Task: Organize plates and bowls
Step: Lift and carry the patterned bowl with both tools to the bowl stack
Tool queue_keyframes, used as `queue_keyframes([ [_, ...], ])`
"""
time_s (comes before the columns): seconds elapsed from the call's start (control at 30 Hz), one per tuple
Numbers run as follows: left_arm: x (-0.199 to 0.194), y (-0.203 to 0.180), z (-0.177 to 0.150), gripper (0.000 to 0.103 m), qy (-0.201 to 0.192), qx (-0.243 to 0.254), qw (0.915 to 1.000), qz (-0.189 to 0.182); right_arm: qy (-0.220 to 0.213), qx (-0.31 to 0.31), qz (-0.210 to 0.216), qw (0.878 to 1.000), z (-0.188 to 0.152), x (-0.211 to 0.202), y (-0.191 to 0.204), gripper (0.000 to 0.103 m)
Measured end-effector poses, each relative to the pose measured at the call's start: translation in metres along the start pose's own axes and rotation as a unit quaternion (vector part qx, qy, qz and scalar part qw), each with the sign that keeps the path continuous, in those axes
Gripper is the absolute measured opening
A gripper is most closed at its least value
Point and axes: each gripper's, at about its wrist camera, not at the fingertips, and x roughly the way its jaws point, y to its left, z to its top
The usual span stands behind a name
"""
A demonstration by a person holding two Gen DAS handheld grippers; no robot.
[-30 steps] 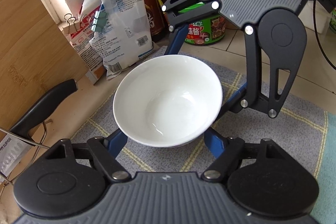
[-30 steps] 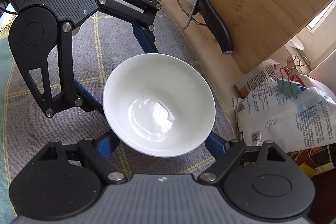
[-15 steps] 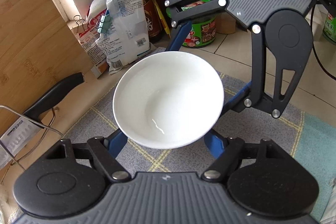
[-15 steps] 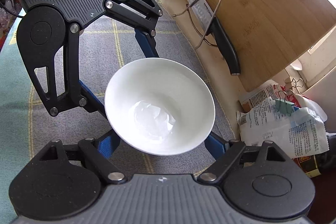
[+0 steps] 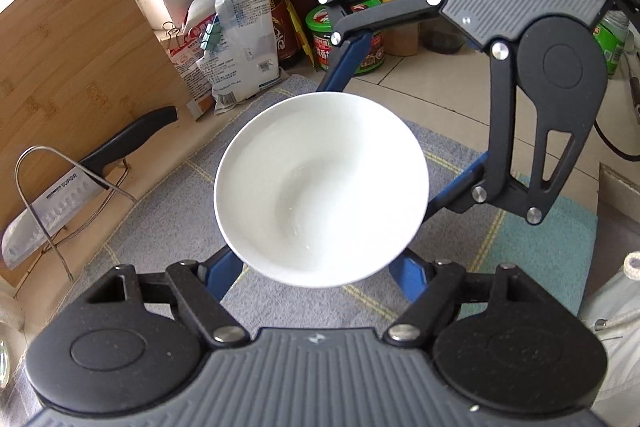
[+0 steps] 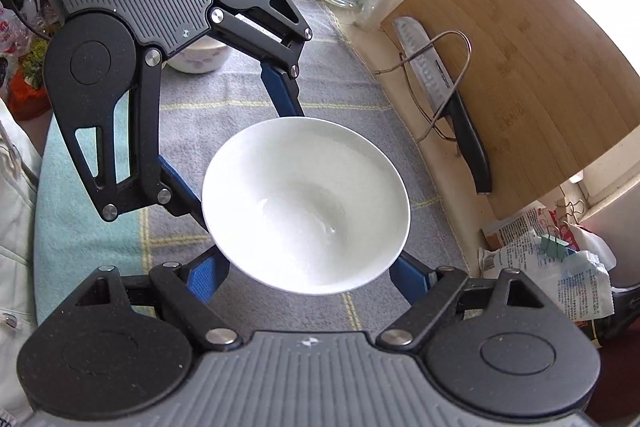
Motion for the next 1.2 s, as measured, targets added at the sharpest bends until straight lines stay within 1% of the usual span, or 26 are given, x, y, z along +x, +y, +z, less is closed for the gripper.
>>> queue_keyframes([
  [0.23, -0.033, 0.009, -0.027, 0.079, 0.003, 0.0, 1.0, 0.004, -0.008, 0.005, 0.006, 1.0, 0.031, 0.005, 0.025, 0.09],
  [0.43, -0.052, 0.019, -0.046, 0.079, 0.006, -0.011, 0.9999, 0.004, -0.006, -0.01, 0.008, 1.0, 0.056, 0.011, 0.041, 0.09],
  [0.6, -0.072, 0.026, -0.059, 0.079, 0.007, -0.021, 0.9997, 0.014, -0.013, -0.021, 0.012, 1.0, 0.076, 0.015, 0.05, 0.09],
  [0.9, -0.109, 0.047, -0.087, 0.079, 0.002, -0.044, 0.9979, 0.048, -0.035, -0.055, 0.015, 0.998, 0.122, 0.026, 0.069, 0.09],
  [1.2, -0.13, 0.065, -0.12, 0.079, 0.005, -0.07, 0.9947, 0.075, -0.046, -0.083, 0.029, 0.995, 0.163, 0.047, 0.087, 0.09],
])
